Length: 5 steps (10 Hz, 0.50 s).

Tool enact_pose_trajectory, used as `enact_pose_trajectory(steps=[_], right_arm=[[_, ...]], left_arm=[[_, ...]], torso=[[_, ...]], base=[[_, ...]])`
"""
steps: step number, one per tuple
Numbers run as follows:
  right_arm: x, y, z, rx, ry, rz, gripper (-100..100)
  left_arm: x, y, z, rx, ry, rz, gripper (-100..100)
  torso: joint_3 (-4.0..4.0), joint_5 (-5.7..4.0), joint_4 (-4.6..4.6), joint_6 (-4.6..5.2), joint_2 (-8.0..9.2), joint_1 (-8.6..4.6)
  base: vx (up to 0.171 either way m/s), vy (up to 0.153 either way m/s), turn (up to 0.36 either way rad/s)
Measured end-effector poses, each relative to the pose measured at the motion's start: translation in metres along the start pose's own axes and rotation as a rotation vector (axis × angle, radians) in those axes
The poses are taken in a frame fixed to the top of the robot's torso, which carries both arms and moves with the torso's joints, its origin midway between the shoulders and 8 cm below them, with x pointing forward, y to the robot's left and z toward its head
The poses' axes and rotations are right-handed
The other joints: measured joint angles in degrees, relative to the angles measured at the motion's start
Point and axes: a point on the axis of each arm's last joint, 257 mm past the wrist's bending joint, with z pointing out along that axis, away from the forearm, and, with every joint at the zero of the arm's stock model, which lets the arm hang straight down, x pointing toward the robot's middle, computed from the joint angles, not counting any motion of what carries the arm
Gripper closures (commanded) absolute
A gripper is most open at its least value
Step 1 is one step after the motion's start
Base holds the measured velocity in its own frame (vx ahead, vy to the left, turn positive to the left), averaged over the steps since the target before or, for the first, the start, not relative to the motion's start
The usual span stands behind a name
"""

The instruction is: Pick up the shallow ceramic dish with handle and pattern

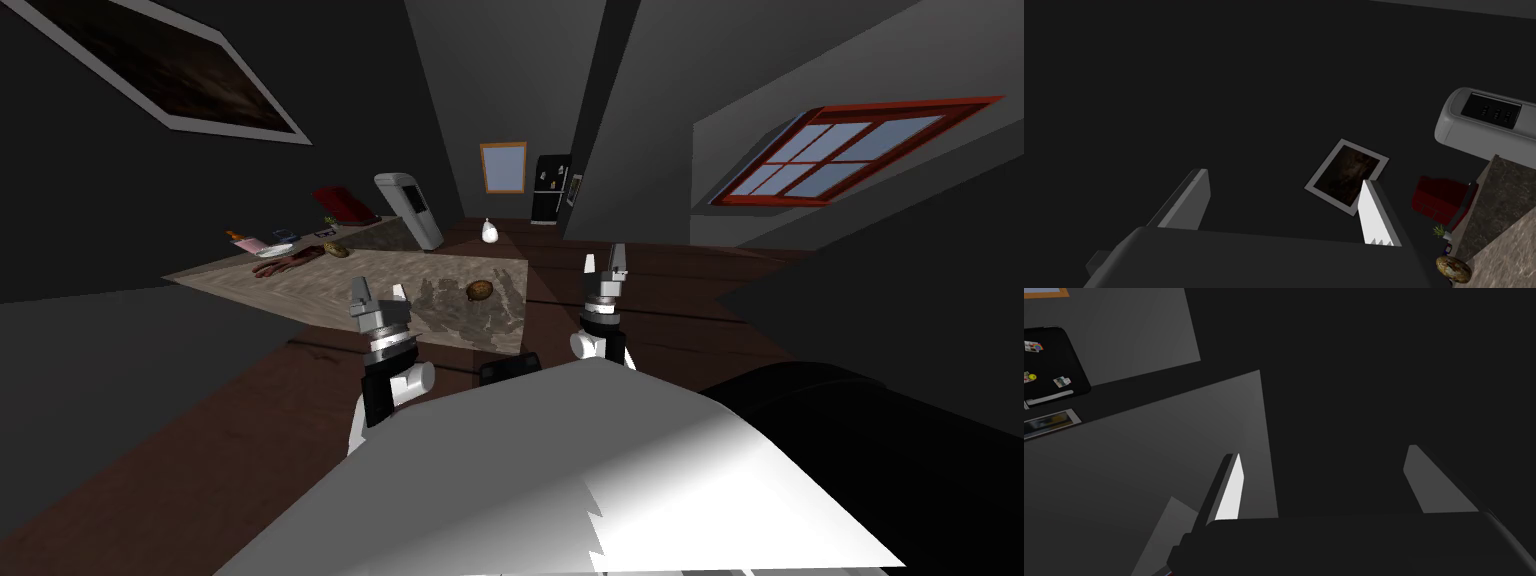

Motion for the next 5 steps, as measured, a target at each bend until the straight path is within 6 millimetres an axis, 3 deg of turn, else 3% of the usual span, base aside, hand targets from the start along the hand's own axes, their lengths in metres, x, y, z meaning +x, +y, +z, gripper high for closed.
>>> enact_pose_trajectory(steps=[5], right_arm=[[0.000, 0.000, 0.000, 0.000, 0.000, 0.000, 0]], left_arm=[[0.011, 0.028, 0.015, -0.057, 0.073, -0.001, -100]], torso=[[0.12, 0.03, 0.05, 0.00, 0.22, 0.14]], base=[[-0.059, 0.025, 0.023]])
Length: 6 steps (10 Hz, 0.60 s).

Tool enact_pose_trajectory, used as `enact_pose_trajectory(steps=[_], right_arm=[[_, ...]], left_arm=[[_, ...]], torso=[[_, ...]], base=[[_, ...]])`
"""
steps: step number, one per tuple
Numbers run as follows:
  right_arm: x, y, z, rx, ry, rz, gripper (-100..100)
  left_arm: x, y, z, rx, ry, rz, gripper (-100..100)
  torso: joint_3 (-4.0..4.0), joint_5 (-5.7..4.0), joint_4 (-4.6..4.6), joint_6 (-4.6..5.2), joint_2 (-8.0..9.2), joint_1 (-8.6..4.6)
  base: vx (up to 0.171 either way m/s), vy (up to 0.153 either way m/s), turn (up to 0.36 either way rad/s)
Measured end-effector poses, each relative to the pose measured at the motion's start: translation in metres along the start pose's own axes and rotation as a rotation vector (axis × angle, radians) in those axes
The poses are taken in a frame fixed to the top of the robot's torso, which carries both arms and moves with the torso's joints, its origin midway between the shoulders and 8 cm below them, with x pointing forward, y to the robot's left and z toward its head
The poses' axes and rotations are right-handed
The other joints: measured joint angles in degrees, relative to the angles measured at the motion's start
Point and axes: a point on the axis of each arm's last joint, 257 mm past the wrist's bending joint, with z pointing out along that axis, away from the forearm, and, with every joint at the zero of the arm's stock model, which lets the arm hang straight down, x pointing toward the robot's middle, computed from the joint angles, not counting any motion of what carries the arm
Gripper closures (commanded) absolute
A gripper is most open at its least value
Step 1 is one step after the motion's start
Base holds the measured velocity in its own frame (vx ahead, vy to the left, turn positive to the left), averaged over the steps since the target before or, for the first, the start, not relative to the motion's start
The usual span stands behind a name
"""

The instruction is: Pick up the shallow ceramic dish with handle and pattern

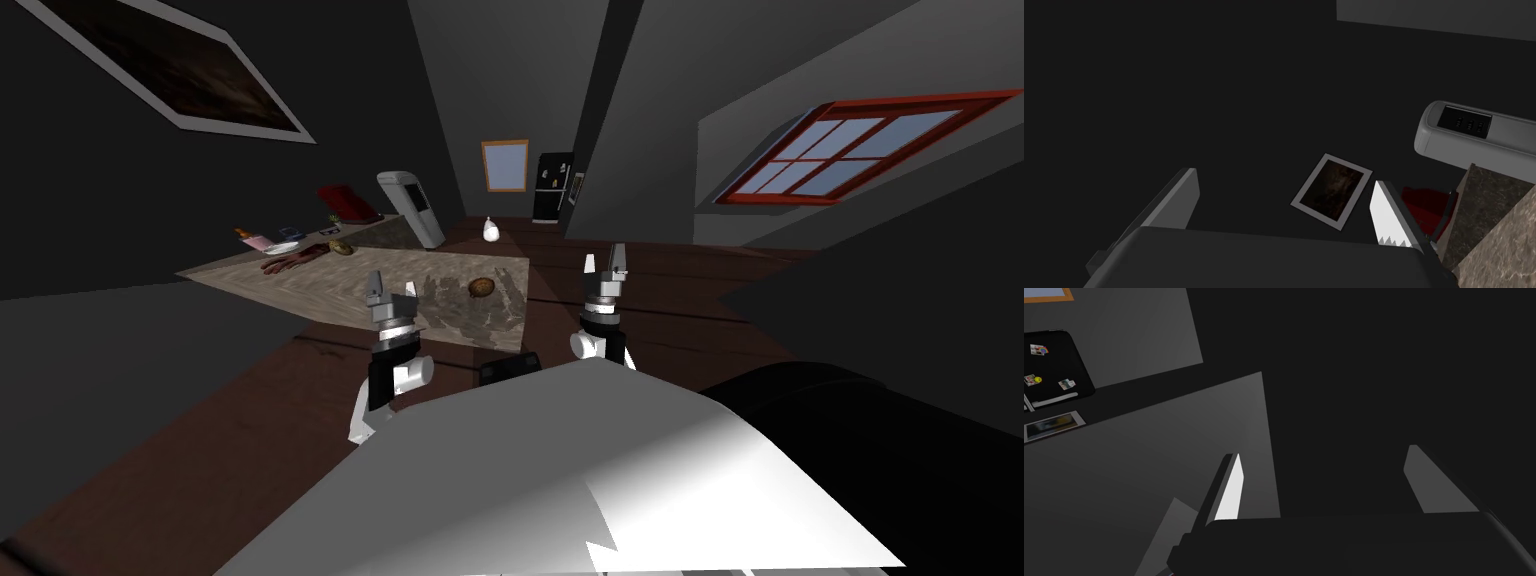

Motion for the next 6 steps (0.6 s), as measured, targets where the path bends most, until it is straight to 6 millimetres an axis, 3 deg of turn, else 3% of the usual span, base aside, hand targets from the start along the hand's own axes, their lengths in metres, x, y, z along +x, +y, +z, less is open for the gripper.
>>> enact_pose_trajectory(steps=[6], right_arm=[[0.000, 0.000, 0.000, 0.000, 0.000, 0.000, 0]], left_arm=[[0.008, 0.052, 0.036, -0.119, 0.024, -0.081, -100]], torso=[[0.04, 0.01, 0.02, 0.01, 0.06, 0.02]], base=[[-0.087, 0.044, 0.037]])
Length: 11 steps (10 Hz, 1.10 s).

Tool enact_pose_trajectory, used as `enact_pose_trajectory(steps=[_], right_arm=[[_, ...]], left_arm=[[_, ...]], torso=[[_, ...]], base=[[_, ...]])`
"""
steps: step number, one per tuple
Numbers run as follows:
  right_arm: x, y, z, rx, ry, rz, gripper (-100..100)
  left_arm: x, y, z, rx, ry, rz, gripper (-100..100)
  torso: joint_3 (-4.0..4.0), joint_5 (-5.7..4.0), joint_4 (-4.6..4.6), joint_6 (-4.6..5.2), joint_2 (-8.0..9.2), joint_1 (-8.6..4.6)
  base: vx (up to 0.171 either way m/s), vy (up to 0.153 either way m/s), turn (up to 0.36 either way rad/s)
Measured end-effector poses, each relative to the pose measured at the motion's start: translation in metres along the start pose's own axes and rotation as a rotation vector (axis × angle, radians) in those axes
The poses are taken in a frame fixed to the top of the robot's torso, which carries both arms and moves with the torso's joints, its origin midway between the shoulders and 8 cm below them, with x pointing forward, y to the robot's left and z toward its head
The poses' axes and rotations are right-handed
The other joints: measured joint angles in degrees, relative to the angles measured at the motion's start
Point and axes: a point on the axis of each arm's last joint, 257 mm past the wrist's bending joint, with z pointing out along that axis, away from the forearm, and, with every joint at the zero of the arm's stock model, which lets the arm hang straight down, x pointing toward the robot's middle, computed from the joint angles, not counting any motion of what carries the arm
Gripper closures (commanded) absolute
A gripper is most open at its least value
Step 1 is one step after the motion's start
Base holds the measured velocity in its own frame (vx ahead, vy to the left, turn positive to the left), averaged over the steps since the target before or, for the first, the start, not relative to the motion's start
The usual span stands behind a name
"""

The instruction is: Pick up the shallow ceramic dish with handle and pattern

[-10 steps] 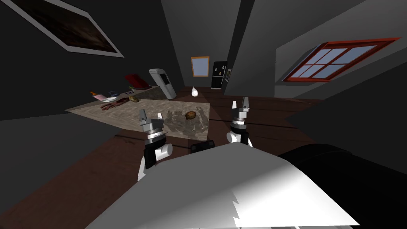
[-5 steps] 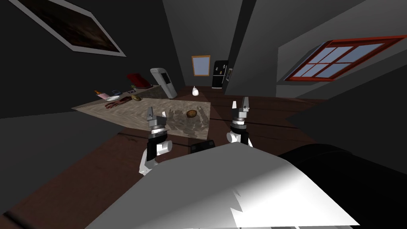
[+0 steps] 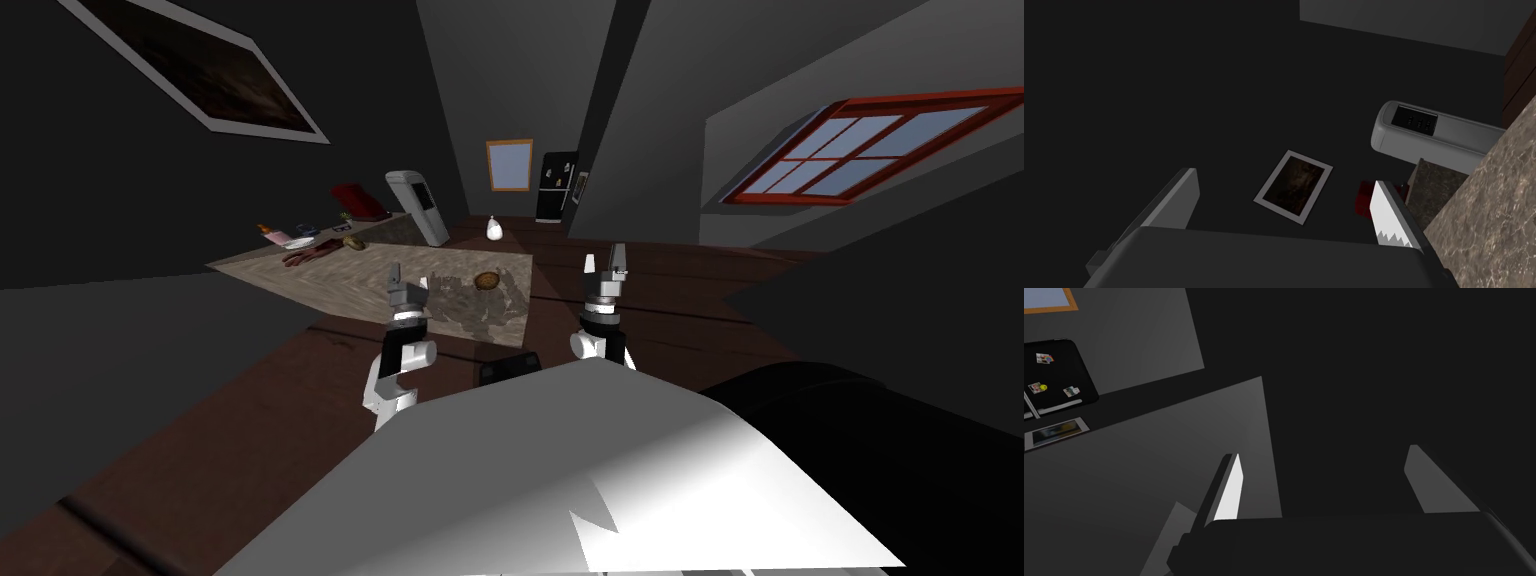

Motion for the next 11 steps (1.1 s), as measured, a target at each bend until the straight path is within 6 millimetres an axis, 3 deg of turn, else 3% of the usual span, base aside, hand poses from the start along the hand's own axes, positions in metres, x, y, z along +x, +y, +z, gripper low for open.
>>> enact_pose_trajectory(steps=[11], right_arm=[[0.000, 0.000, 0.000, 0.000, 0.000, 0.000, 0]], left_arm=[[0.021, 0.078, 0.073, -0.213, 0.003, -0.142, -100]], torso=[[-0.05, -0.02, -0.02, -0.01, -0.08, -0.10]], base=[[-0.077, 0.036, 0.021]])
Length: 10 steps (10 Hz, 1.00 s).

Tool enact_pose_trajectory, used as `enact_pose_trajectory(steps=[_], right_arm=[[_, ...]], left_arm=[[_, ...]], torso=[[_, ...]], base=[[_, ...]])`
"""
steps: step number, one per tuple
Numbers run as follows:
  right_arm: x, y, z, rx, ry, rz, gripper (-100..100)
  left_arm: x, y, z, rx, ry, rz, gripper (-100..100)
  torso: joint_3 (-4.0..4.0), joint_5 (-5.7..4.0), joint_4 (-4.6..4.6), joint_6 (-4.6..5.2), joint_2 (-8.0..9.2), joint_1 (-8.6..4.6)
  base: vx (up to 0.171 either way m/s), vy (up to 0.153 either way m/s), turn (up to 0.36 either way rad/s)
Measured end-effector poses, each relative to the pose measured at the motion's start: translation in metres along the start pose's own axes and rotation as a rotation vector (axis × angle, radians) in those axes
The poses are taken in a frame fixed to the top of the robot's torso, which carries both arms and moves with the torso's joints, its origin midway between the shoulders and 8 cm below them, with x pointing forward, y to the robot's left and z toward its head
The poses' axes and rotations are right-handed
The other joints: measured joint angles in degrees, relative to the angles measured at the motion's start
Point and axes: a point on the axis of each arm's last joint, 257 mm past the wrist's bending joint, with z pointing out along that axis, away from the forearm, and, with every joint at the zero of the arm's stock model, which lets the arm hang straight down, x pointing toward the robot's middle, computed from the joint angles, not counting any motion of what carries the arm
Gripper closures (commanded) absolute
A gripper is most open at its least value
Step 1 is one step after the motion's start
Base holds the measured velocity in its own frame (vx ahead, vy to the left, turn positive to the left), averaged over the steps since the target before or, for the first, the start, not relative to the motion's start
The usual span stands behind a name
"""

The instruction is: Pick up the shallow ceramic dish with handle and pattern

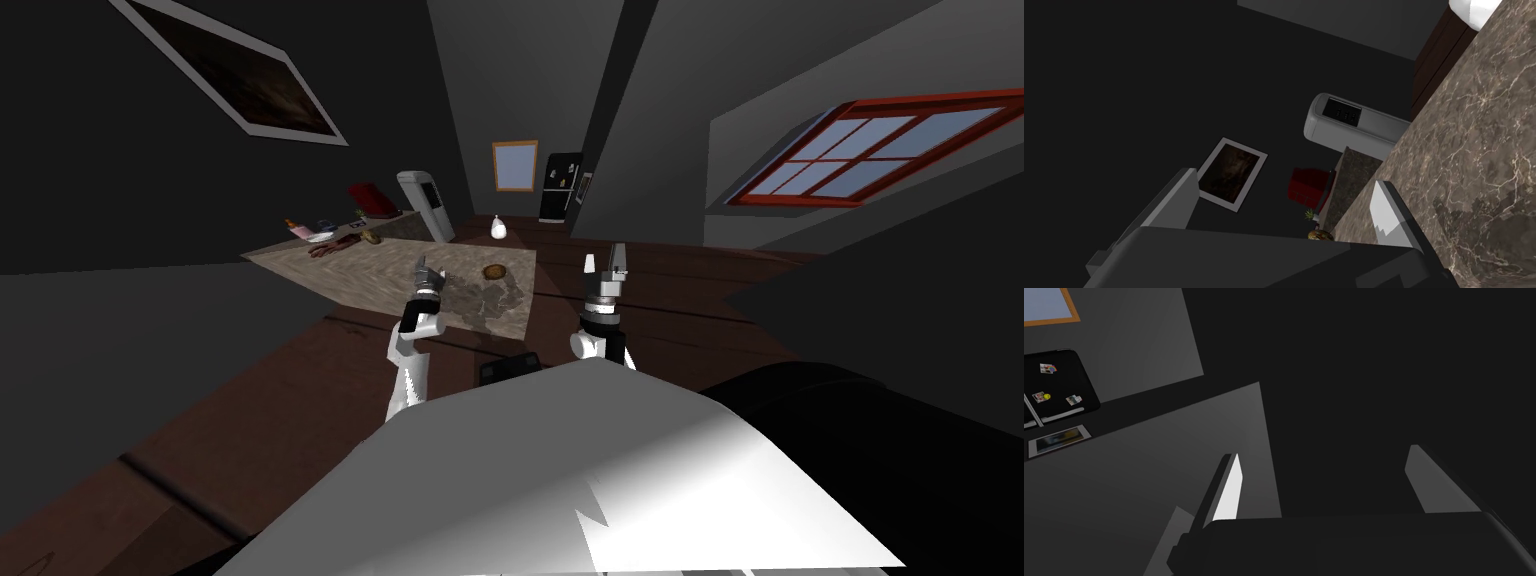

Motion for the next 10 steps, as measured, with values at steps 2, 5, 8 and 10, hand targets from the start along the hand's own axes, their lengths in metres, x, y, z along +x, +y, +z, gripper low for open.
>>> enact_pose_trajectory(steps=[2, 5, 8, 10], right_arm=[[0.000, 0.000, 0.000, 0.000, 0.000, 0.000, 0], [0.000, 0.000, 0.000, 0.000, 0.000, 0.000, 0], [0.000, 0.000, 0.000, 0.000, 0.000, 0.000, 0], [0.000, 0.000, 0.000, 0.000, 0.000, 0.000, 0]], left_arm=[[0.002, 0.011, 0.013, -0.039, -0.001, -0.013, -100], [0.006, 0.027, 0.031, -0.100, -0.002, -0.030, -100], [0.010, 0.043, 0.047, -0.162, -0.005, -0.036, -100], [0.012, 0.050, 0.056, -0.189, -0.005, -0.037, -100]], torso=[[-0.02, -0.01, -0.01, 0.00, -0.03, -0.04], [-0.03, -0.01, -0.02, 0.01, -0.05, -0.03], [-0.06, -0.02, -0.02, 0.00, -0.10, -0.09], [-0.09, -0.03, -0.04, 0.01, -0.16, -0.12]], base=[[-0.048, 0.014, -0.005], [-0.040, 0.018, -0.012], [-0.026, 0.005, -0.014], [-0.017, -0.001, -0.029]])
